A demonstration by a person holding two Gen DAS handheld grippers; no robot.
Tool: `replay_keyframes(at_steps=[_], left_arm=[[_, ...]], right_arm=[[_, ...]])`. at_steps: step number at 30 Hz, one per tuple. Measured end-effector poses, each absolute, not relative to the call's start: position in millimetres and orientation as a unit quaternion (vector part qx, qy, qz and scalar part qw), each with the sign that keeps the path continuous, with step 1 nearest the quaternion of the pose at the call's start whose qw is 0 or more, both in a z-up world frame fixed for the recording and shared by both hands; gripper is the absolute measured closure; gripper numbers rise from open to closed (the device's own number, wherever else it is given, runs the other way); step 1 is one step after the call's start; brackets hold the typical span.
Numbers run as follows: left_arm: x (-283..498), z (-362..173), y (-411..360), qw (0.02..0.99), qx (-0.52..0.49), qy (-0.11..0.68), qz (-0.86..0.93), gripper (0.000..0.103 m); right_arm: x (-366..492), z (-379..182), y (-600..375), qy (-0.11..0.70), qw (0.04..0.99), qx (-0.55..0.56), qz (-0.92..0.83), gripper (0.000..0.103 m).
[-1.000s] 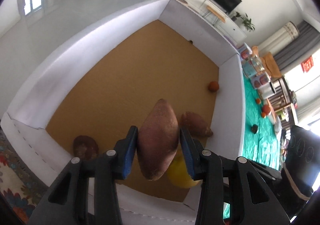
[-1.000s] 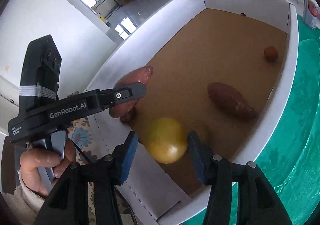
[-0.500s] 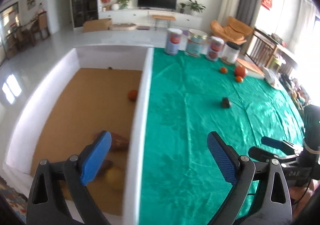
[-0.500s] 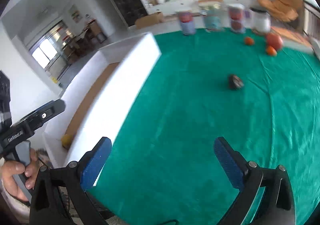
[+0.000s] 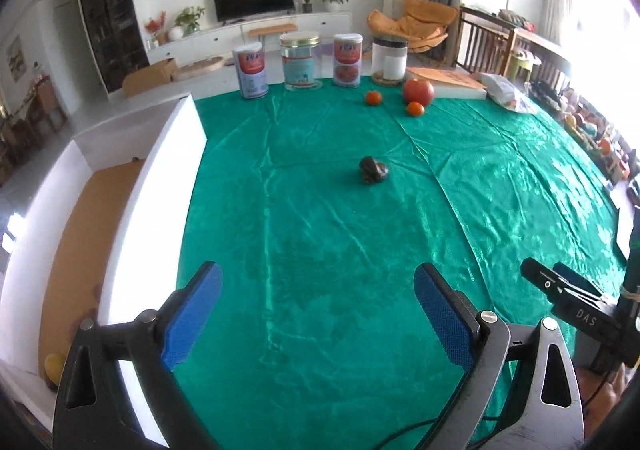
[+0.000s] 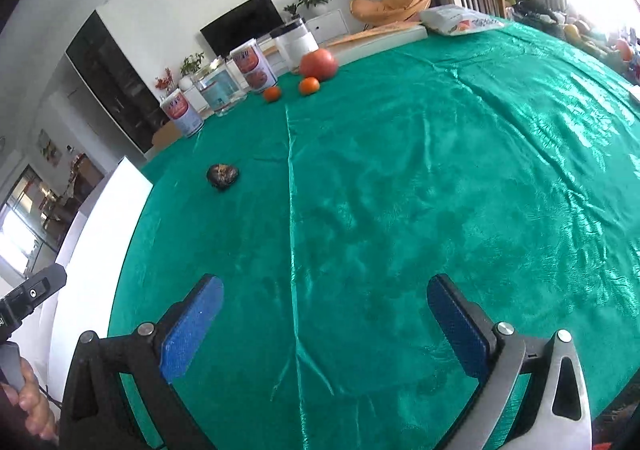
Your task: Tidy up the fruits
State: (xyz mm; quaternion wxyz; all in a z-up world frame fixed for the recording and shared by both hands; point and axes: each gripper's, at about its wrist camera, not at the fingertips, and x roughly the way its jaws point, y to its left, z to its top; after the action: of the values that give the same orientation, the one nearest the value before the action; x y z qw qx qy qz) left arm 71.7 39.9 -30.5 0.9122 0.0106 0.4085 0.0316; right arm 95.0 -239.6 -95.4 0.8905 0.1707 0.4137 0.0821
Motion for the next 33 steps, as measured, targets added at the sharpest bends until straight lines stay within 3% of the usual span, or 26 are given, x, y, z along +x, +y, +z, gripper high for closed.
replay_keyframes(at_steps=[16, 33], left_arm=[[115.6, -130.3, 17.3, 0.882, -0.005, 0.471, 0.019, 0.006], [136.1, -150.7, 27.8, 0.886, -0.009, 0.463, 0.021, 0.0]], right_arm=[[92.3, -101.4, -205.8, 0.404, 0.911, 0.075, 0.031, 0.002], [101.9, -114.5, -207.1, 0.44, 0.894, 0.072, 0.035, 0.002]])
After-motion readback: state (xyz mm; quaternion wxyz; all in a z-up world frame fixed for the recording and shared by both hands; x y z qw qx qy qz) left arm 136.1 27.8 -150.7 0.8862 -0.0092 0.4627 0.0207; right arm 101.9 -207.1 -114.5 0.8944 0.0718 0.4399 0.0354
